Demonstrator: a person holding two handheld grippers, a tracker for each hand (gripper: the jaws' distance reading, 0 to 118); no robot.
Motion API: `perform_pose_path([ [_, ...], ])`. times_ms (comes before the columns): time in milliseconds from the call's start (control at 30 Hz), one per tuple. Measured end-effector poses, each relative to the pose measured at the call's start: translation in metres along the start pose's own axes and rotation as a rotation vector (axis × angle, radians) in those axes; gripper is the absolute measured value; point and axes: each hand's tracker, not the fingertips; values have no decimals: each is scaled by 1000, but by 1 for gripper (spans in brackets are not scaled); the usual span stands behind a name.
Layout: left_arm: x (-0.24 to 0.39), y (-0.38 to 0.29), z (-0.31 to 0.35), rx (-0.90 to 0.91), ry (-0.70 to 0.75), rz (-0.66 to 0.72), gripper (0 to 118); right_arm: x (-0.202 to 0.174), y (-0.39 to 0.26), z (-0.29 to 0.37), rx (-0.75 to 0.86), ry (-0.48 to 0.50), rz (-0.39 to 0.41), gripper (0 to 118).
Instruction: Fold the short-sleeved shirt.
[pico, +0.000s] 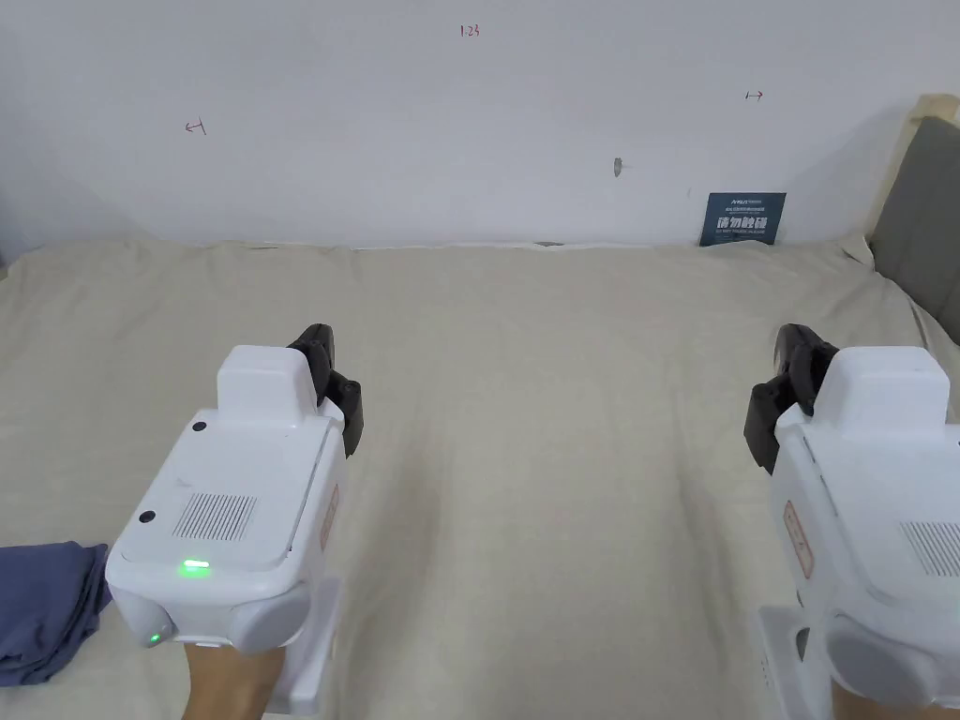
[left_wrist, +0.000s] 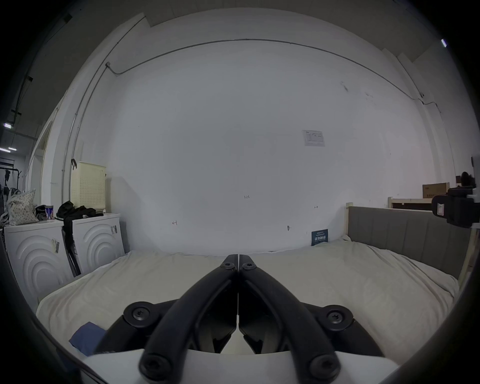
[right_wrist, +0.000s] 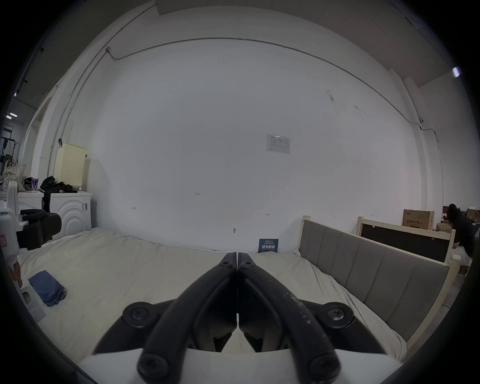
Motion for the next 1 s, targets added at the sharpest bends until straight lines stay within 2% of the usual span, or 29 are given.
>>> perform_pose_path([
  [1000, 5, 2, -1, -1, -21, -8, 0, -2, 6, 8, 14, -2, -15, 2],
])
